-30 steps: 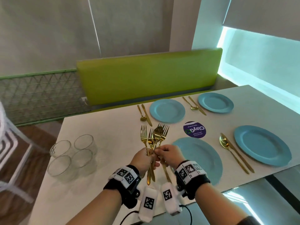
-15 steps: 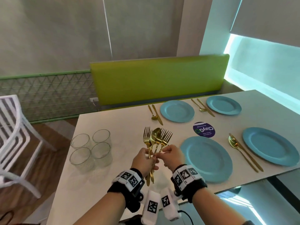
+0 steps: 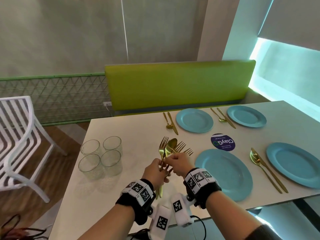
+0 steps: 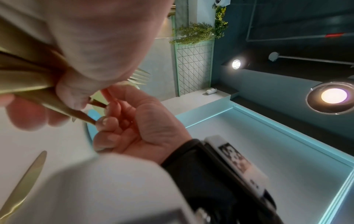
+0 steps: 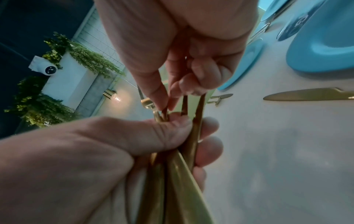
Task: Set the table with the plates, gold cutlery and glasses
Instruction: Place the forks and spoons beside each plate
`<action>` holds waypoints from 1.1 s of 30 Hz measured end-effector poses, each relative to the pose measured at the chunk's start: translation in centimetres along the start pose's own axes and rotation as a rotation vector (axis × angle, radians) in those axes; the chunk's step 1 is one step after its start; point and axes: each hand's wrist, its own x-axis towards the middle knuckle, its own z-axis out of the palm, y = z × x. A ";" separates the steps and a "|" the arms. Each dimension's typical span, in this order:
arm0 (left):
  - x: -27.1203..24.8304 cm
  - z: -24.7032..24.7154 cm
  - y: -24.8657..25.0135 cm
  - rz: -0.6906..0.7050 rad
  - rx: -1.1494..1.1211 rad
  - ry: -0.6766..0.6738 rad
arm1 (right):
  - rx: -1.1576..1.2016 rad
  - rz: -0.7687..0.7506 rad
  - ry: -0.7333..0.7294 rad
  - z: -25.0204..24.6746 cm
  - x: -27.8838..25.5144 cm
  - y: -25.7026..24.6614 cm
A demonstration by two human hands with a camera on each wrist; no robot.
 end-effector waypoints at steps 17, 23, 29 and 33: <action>1.7 -2.3 -1.1 -0.092 0.120 0.111 | -0.091 0.116 0.089 -7.1 3.6 1.2; 2.3 -3.2 -0.8 -0.075 0.077 0.196 | -0.665 0.234 -0.131 -3.5 3.2 6.1; 2.1 -3.1 -1.4 -0.076 0.057 0.198 | -0.804 0.201 -0.121 -1.0 3.0 7.2; 2.0 -3.5 -2.2 -0.091 0.051 0.194 | -0.793 0.177 -0.075 -0.3 3.4 8.0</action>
